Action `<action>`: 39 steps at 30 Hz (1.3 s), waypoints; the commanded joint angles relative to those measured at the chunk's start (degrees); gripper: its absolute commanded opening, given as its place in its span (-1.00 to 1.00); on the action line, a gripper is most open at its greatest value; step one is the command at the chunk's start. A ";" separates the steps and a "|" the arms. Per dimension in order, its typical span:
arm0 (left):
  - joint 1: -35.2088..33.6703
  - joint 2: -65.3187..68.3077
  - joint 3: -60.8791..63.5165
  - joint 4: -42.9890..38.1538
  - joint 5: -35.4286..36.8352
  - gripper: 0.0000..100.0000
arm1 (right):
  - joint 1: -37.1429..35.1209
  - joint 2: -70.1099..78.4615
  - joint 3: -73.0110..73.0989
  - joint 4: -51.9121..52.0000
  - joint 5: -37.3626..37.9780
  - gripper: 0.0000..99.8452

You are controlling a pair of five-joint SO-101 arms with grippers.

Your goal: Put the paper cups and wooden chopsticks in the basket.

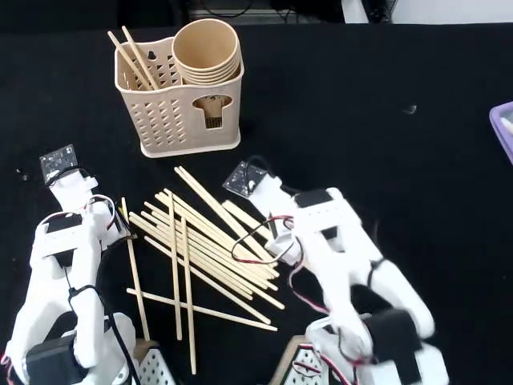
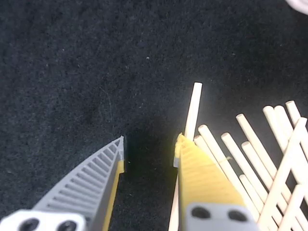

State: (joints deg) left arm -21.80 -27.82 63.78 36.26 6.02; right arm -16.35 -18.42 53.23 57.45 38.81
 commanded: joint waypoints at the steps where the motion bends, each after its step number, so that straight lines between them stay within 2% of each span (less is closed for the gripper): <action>1: -0.04 -1.76 -0.57 -0.26 -0.35 -0.65 | -0.35 -11.12 -1.19 3.78 0.62 -0.98; 7: -0.04 -1.76 -0.57 -0.35 -0.35 -0.65 | -0.88 -29.76 -2.24 10.20 0.09 -0.98; 10: 0.04 -1.76 -0.57 -0.53 -0.26 -0.65 | -5.71 -38.11 -6.73 11.25 -3.60 -0.98; 13: 0.04 -1.76 -0.57 -0.53 -0.18 -0.65 | -13.01 -42.86 -12.53 6.42 -9.67 -0.98; 15: 0.04 -1.76 -0.57 -0.62 -0.26 -0.65 | -16.35 -42.59 -14.64 -1.58 -14.07 -0.98; 21: 0.04 -1.76 -0.57 -0.62 -0.26 -0.65 | -18.55 -34.07 -15.43 -33.41 -29.27 -0.98; 25: 0.04 -1.76 -0.48 -0.62 -0.35 -0.65 | -18.46 -25.27 -19.12 -48.88 -31.65 -0.98; 28: 0.04 -1.76 -0.40 -0.62 -0.35 -0.65 | -18.46 -16.75 -26.95 -52.22 -31.74 -0.98; 39: 0.04 -1.76 -0.31 -0.62 -0.35 -0.65 | -18.46 17.98 -61.41 -53.01 -31.56 -0.98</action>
State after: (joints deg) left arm -21.80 -27.82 63.78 36.26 6.02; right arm -33.85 -6.73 0.84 5.58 7.52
